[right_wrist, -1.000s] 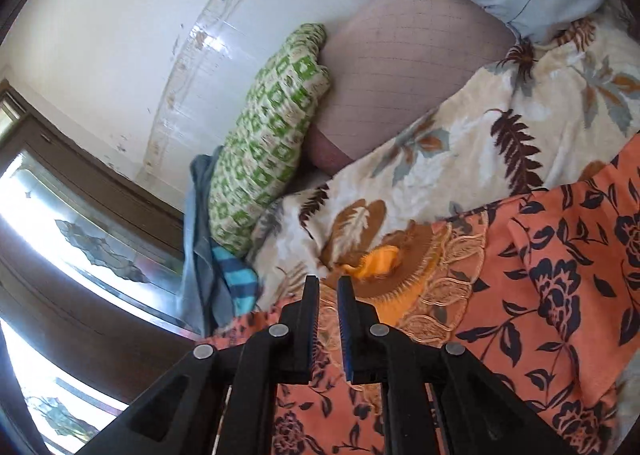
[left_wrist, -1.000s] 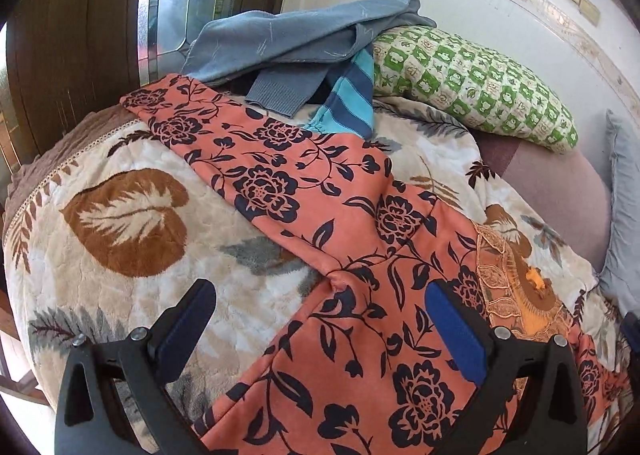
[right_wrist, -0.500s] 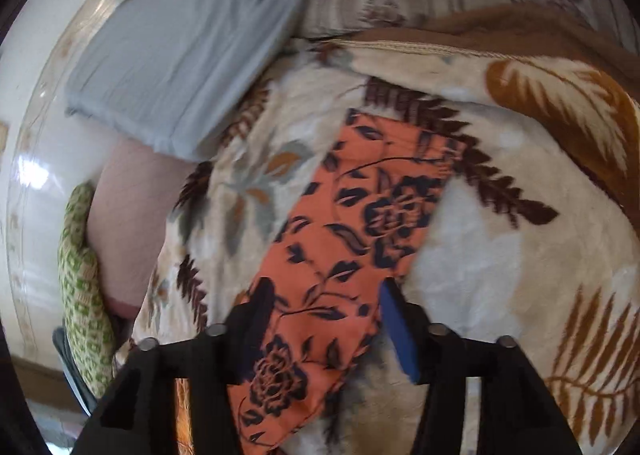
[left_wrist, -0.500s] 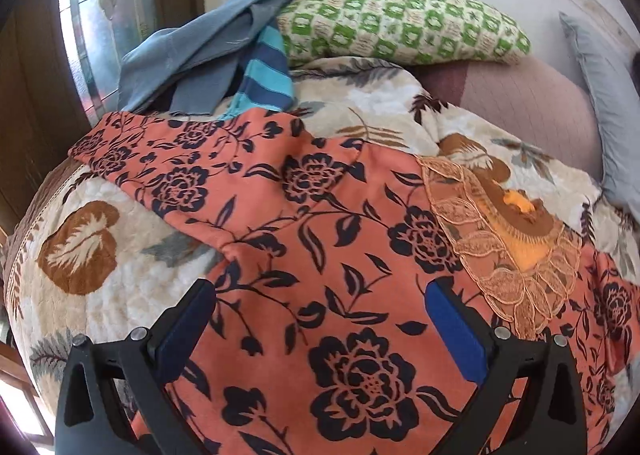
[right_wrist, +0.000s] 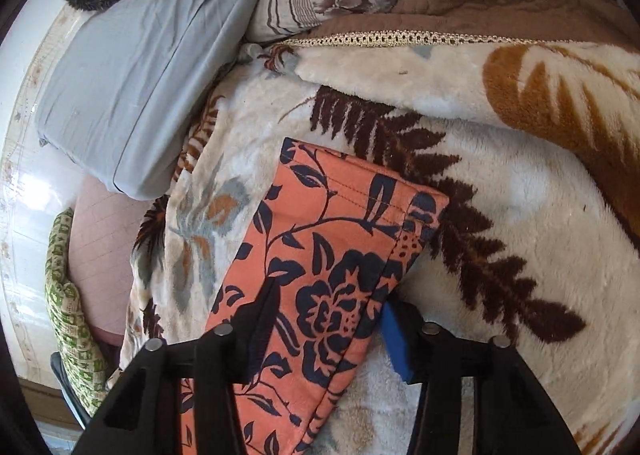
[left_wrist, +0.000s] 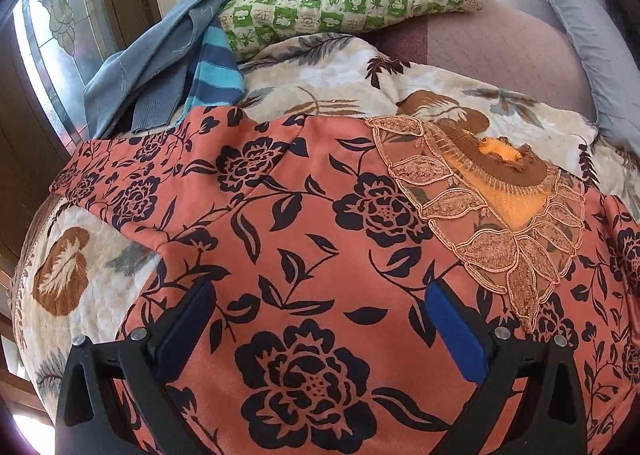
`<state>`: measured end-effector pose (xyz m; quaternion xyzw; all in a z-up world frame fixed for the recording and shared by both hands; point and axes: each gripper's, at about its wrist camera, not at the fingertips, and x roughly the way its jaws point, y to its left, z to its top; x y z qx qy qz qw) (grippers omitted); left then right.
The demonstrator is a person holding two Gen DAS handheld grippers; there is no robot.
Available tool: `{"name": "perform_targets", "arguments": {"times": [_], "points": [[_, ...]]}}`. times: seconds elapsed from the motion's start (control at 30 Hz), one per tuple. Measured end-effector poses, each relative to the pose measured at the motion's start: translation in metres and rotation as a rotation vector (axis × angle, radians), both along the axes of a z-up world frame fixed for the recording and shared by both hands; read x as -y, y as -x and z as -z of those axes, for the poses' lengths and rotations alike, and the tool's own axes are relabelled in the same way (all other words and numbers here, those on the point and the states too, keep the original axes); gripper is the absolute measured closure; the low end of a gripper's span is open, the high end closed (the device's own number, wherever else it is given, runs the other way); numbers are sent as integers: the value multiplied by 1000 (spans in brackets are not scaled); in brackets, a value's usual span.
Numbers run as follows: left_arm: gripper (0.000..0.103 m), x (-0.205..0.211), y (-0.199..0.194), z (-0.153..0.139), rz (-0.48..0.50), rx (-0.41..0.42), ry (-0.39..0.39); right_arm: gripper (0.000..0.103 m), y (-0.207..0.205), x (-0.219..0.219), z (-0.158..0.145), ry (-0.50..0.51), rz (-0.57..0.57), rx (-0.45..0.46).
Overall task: Fold small clothes
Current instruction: 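Fold the held sleeve across the blouse body with the right gripper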
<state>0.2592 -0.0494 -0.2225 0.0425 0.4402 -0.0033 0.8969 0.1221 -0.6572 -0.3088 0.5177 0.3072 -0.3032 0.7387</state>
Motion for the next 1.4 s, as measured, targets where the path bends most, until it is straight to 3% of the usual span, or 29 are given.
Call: {"name": "perform_targets", "arguments": {"times": [0.03,0.07,0.17,0.37,0.57,0.77,0.87,0.9,0.93,0.97,1.07,1.17,1.27,1.4], "points": [[0,0,0,0,-2,0,5,88,1,1,2,-9,11,6],[0,-1,1,-1,-3,4,5,94,4,2,3,-29,18,31],[0,-3,3,-5,-6,13,6,96,1,-7,-10,-30,0,96],[0,-17,10,-16,-26,39,25,97,-35,-71,-76,-17,-197,394],[0,-47,14,-24,-83,52,58,97,-91,-201,-132,-28,-511,576],[0,-83,17,-28,-145,62,77,96,-143,-351,-124,-181,-795,641],[0,-101,17,-26,-182,48,99,83,-164,-420,-98,-300,-938,571],[0,-107,17,-25,-195,41,110,59,-169,-436,-91,-320,-982,531],[0,-112,16,-25,-205,36,123,19,-171,-448,-85,-341,-1005,510],[0,-116,16,-24,-214,34,134,11,-169,-455,-79,-354,-1009,512],[0,-126,13,-24,-243,28,154,11,-163,-451,-80,-336,-1034,537],[0,-131,9,-21,-270,10,201,11,-148,-420,-87,-258,-963,529],[0,-126,5,-17,-275,-4,218,12,-144,-394,-83,-173,-887,402],[0,-102,-1,-8,-223,-24,146,21,-147,-374,-62,-173,-877,236]]}}
